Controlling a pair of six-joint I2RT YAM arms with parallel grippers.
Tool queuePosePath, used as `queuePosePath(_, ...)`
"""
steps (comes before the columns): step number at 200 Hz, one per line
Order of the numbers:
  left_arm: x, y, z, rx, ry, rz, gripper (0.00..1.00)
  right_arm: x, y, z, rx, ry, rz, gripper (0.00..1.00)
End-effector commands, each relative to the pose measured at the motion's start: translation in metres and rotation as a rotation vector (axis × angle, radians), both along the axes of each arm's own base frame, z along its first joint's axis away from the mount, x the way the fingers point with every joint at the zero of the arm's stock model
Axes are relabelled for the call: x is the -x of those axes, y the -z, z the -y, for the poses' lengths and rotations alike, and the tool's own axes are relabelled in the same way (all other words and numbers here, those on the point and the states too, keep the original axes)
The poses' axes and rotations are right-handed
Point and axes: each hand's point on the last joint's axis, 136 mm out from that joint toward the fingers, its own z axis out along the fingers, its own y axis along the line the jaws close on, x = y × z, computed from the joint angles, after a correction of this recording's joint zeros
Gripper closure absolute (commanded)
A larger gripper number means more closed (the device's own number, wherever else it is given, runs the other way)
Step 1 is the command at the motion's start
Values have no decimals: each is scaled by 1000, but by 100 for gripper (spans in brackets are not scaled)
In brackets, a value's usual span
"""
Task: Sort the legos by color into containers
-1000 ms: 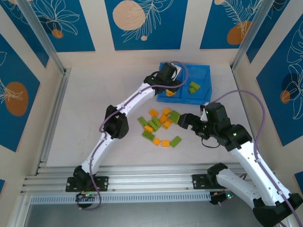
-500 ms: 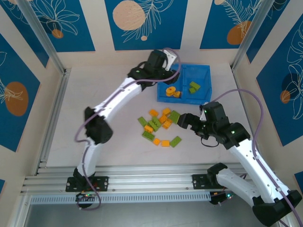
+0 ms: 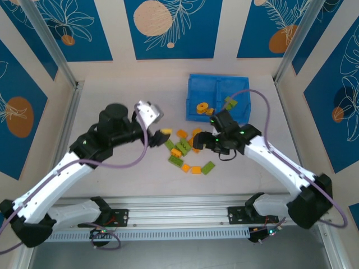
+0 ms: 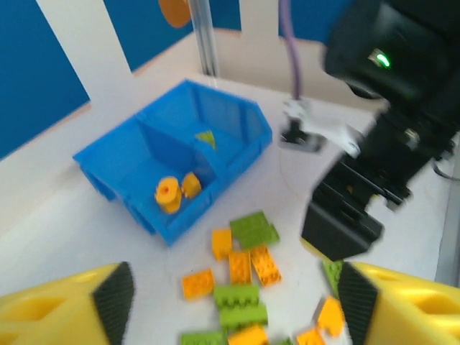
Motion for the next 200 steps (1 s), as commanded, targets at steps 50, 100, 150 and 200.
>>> queuePosePath(50,56,52,-55,-185,84,168,0,-4,68,-85,211,-403,27,26)
queuePosePath(100,89,82,-60,-295,260,132,0,-4,109,-109,304,-547,-10,24)
queuePosePath(150,90,87,-62,-301,260,150,0,-1,137,-119,374,-596,-59,41)
queuePosePath(200,86,90,-63,-321,253,168,0,3,130,-109,399,-575,-59,60)
